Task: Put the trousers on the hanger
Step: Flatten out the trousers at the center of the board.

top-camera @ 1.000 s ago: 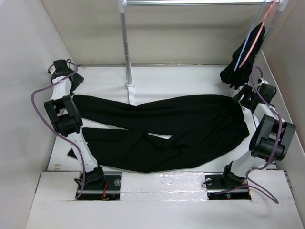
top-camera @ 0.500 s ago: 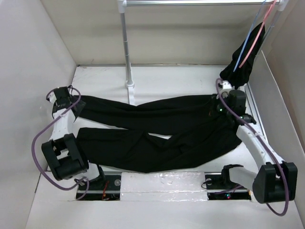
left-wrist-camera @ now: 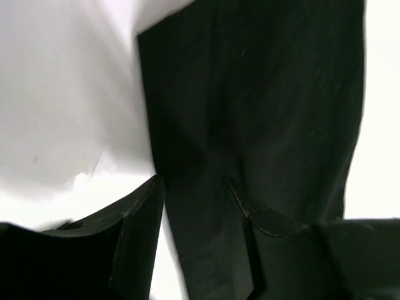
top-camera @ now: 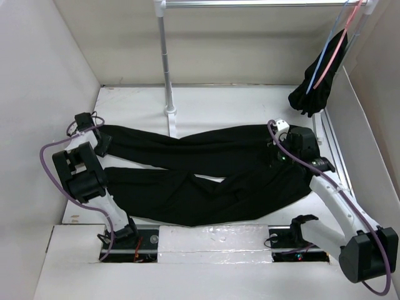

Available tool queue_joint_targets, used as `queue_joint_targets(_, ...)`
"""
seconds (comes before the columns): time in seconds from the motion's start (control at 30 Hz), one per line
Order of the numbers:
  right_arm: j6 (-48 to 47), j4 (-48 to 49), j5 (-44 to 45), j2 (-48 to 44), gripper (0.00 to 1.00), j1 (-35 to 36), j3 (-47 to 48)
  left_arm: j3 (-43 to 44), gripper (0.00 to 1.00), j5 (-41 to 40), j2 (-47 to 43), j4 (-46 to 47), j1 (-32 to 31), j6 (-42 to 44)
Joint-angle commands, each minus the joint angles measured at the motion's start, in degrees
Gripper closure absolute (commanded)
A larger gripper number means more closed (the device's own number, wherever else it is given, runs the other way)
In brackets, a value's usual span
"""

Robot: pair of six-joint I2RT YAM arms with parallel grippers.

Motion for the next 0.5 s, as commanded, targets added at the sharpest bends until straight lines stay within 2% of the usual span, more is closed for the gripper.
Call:
queue_joint_targets(0.0,-2.9,-3.25,-1.04,-2.21,0.76,0.45,1.2,4.92,0.62,-0.89,2.29,-0.79,-0.07,-1.68)
queue_joint_targets(0.07,-3.25,-3.88,-0.87,-3.09,0.76,0.45,1.46,5.73,0.78,-1.86,4.23,-1.58,-0.07,-1.94)
queue_joint_targets(0.17,-3.77,-4.75,-0.51,-3.44,0.75,-0.16,2.69,5.64,0.96,-2.04,5.2,-2.02,-0.07,-3.51)
queue_joint_targets(0.37,-5.09,-6.16,-1.65,-1.07,0.74,-1.31,4.89,3.27,1.0,-4.5,3.54,-2.2,-0.07,-3.71)
queue_joint_targets(0.47,-5.53,-5.55,-2.62,-0.02,0.74,-1.84,5.07,4.76,1.0,-5.55,1.34,-5.0,-0.07,-2.13)
